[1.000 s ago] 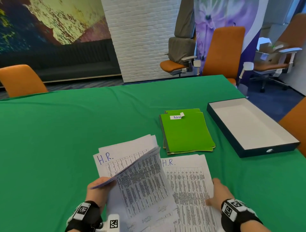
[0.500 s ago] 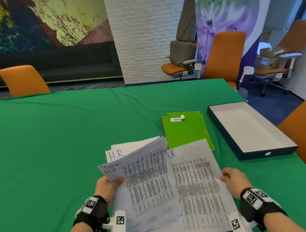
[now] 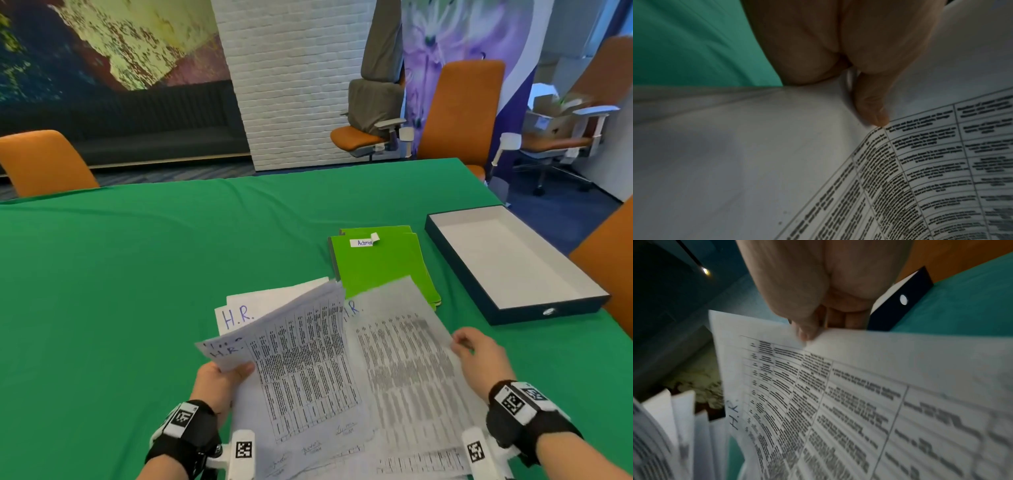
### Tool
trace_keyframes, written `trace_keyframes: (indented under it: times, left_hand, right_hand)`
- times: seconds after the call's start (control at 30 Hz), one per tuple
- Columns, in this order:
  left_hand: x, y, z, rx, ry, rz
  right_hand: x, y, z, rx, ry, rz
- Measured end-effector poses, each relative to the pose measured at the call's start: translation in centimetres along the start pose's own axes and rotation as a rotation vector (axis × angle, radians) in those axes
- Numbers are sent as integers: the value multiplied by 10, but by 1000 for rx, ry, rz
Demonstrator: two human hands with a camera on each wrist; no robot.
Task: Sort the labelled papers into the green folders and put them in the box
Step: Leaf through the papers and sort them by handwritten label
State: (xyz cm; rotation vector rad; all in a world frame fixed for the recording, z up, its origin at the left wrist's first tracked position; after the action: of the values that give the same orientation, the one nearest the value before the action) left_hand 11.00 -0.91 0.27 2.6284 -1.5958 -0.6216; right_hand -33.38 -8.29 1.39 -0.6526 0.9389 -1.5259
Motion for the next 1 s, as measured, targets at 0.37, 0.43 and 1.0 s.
trace_keyframes:
  times: [0.37, 0.43, 1.0]
  left_hand:
    - [2, 0, 2, 11, 27, 18]
    - [3, -3, 4, -20, 15, 21]
    - [-16, 43, -2, -109, 4, 230]
  right_hand:
    - [15, -109, 74, 250, -220, -301]
    - [17, -112, 79, 259, -240, -316]
    - [3, 7, 98, 415, -166, 290]
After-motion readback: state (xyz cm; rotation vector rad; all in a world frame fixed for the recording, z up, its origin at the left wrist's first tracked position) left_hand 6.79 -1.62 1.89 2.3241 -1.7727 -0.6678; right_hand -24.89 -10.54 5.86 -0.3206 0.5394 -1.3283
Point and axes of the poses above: each hand's wrist, its own x-axis towards the middle knuckle, its own y-axis out of the palm, z = x × y, the point moved 7 cm from there along x, towards the middle knuckle, and after that the axes turned 15 degrees about -x, right-handed, at the moved point
